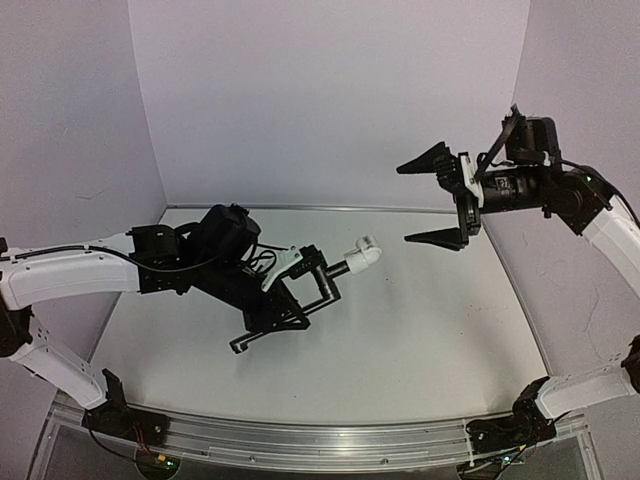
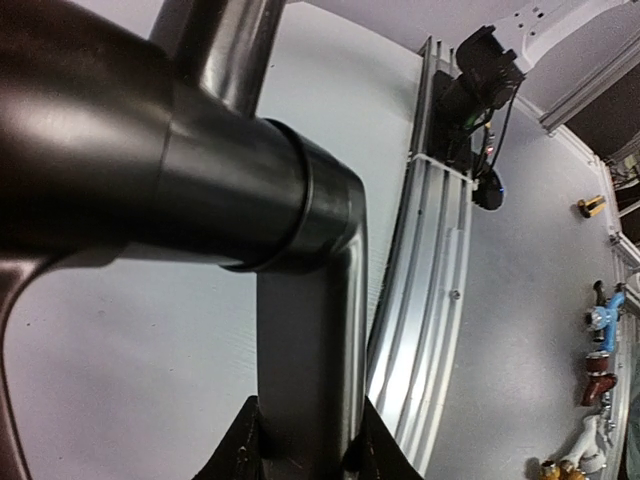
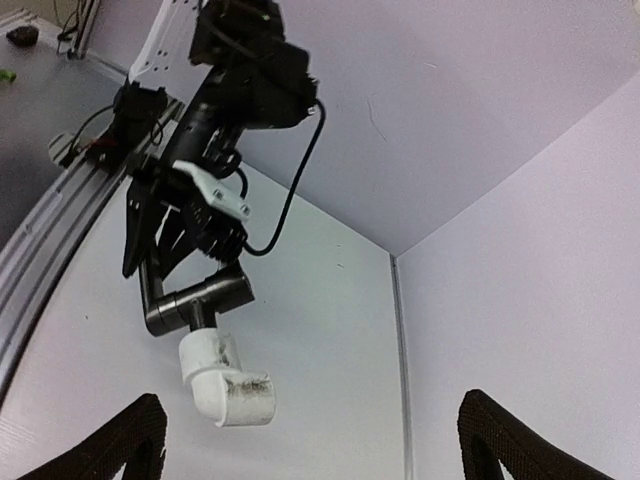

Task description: Install the water faucets

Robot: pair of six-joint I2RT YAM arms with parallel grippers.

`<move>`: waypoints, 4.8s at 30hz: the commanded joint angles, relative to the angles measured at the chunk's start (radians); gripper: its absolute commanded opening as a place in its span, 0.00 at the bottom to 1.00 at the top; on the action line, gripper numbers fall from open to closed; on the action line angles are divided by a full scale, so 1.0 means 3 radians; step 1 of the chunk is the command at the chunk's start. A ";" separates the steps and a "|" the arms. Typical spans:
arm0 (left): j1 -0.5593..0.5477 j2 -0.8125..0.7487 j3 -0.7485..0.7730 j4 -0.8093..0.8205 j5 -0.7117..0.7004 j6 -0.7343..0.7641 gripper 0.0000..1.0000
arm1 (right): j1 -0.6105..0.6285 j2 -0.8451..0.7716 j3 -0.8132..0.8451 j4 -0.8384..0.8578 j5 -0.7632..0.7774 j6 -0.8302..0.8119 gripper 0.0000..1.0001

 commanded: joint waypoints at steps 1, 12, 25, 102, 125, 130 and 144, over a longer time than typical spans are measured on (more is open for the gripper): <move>0.0029 -0.0035 0.0356 0.0220 0.0764 -0.0175 0.00 | 0.0058 -0.0153 -0.0265 -0.0096 0.0074 -0.1253 0.98; 0.0036 0.0185 0.0514 0.0134 0.1577 -0.0269 0.00 | 0.0298 -0.0360 -0.0767 -0.0125 0.0106 -0.2434 0.87; 0.0037 0.0338 0.0680 -0.0005 0.1842 -0.0132 0.00 | 0.0436 -0.0217 -0.0875 -0.0185 0.0157 -0.2484 0.65; -0.1278 0.0290 -0.0484 0.2366 -0.3883 0.2724 0.00 | -0.0047 0.1226 0.0080 -0.0053 -0.1211 0.4077 0.23; -0.0566 -0.0374 -0.0010 0.0428 -0.1309 0.0414 0.00 | -0.0346 0.0624 0.0840 -0.1052 -0.0075 0.0305 0.88; -0.0272 -0.0445 0.0041 0.0422 -0.0509 0.0200 0.00 | -0.0331 0.0385 0.0551 -0.1713 0.0292 -0.1331 0.87; -0.0010 -0.0118 0.0389 0.0222 0.0978 -0.0040 0.00 | 0.0017 -0.0091 -0.0265 -0.0829 0.0284 -0.2342 0.88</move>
